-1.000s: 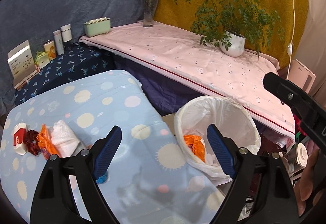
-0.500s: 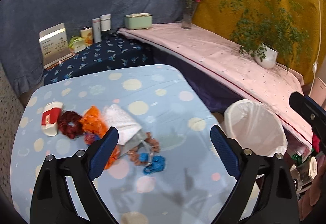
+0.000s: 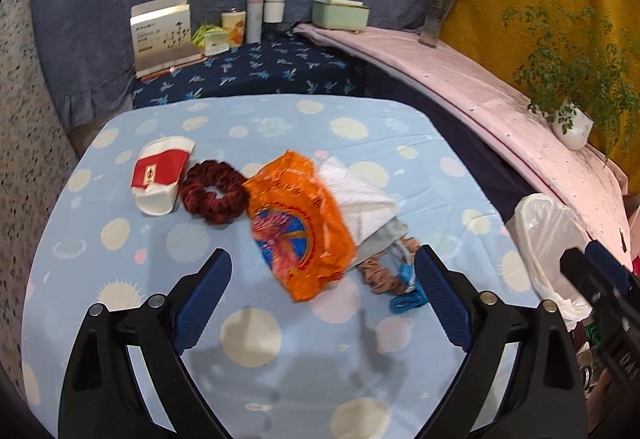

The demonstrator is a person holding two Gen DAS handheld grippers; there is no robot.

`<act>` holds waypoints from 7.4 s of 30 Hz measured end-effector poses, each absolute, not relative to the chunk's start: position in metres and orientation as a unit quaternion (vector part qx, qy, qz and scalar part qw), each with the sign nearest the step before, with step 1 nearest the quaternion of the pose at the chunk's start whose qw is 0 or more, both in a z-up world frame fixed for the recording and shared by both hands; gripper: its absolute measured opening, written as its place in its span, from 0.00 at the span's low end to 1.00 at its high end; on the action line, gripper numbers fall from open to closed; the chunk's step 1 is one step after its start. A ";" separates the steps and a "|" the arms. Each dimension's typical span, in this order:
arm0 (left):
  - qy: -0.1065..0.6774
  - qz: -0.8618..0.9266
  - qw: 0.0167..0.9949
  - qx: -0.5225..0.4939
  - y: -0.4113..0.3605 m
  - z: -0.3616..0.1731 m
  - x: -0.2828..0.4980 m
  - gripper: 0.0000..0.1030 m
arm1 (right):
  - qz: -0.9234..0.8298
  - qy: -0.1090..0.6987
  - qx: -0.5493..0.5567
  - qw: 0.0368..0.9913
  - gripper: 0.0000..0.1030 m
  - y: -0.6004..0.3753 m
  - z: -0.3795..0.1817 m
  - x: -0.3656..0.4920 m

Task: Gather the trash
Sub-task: 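Move both tools back over the remaining trash on the table, then close the left tool on the second orange bag while the right tool grasps the blue tape measure, then carry the orange bag and tape measure over the bin and open both tools, then move both tools back over the paper cup and white tissue, then grasp the red-white paper cup with the left tool while the right tool grasps the white tissue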

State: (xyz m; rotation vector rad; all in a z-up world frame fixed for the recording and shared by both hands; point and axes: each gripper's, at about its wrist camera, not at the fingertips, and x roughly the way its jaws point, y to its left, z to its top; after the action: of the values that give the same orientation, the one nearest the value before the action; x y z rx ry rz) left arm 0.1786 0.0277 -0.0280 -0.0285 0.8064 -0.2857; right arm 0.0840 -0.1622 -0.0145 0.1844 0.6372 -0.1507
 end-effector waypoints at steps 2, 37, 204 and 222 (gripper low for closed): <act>0.398 -0.134 0.907 -0.018 0.034 -0.036 0.181 0.86 | -0.067 0.325 0.093 0.939 0.63 -0.153 -0.027 0.090; 0.468 -0.196 0.859 -0.066 0.019 -0.096 0.224 0.20 | -0.010 0.411 0.135 0.901 0.19 -0.127 -0.115 0.145; 0.452 -0.054 0.883 -0.112 0.179 -0.090 0.322 0.91 | -0.018 0.387 0.066 0.919 0.56 -0.079 -0.076 0.237; 0.445 -0.085 0.885 -0.103 0.161 -0.088 0.324 0.59 | -0.001 0.360 0.084 0.929 0.06 -0.089 -0.061 0.227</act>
State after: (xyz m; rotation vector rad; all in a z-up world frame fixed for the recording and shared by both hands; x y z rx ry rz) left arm 0.3238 0.1615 -0.0876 -0.2152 0.9266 -0.1768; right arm 0.2266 -0.0894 -0.0606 0.1727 0.7371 -0.0020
